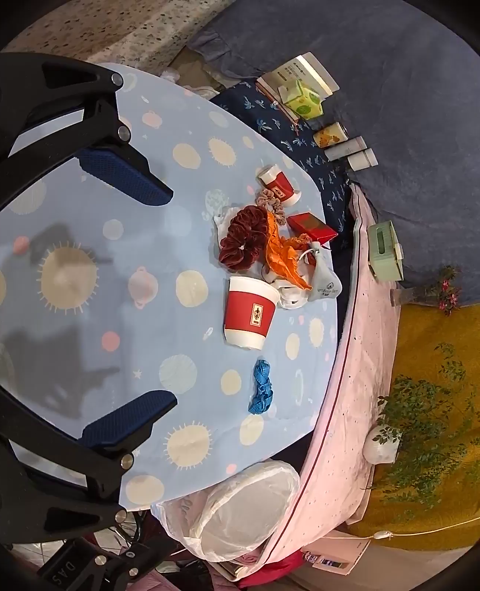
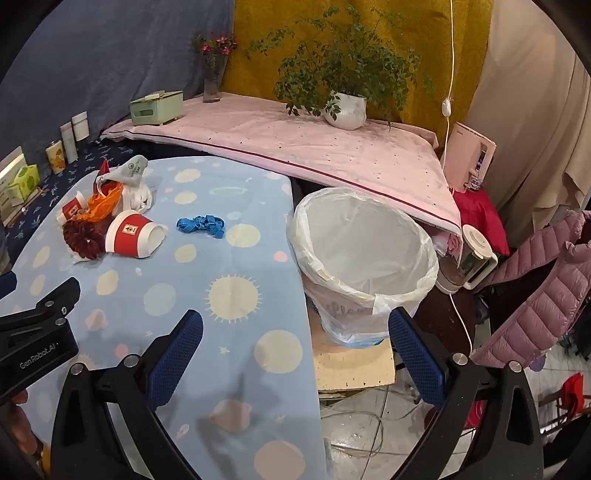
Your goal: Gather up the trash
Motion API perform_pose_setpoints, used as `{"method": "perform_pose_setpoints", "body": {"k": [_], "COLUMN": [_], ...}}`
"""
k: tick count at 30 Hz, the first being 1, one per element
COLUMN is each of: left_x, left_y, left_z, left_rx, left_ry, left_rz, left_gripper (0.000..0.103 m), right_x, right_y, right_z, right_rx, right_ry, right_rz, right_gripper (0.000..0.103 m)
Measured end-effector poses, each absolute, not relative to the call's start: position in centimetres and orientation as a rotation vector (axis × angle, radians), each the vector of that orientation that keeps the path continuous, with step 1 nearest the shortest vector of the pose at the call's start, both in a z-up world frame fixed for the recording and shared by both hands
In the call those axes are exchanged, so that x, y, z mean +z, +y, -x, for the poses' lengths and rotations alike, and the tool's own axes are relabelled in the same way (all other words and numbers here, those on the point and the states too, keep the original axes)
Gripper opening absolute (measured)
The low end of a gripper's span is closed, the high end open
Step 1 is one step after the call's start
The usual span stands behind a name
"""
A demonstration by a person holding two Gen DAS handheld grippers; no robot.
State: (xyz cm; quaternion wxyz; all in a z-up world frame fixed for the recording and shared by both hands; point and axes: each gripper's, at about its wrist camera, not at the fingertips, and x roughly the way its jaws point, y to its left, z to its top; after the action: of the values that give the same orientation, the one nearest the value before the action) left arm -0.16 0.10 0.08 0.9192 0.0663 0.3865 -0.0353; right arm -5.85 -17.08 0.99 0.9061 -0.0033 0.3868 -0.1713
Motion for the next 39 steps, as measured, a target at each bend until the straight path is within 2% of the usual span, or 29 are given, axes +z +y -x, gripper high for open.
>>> {"method": "perform_pose_setpoints", "body": {"k": [39], "left_x": [0.27], "left_y": [0.52], "left_z": [0.64], "left_rx": [-0.079], "left_ry": [0.774], "left_rz": [-0.127], "left_gripper": [0.095], "right_x": [1.33], "right_y": [-16.76], "right_z": [6.11], "right_rx": [-0.353], "right_ry": [0.794], "right_rz": [0.0], "right_gripper": [0.096]}}
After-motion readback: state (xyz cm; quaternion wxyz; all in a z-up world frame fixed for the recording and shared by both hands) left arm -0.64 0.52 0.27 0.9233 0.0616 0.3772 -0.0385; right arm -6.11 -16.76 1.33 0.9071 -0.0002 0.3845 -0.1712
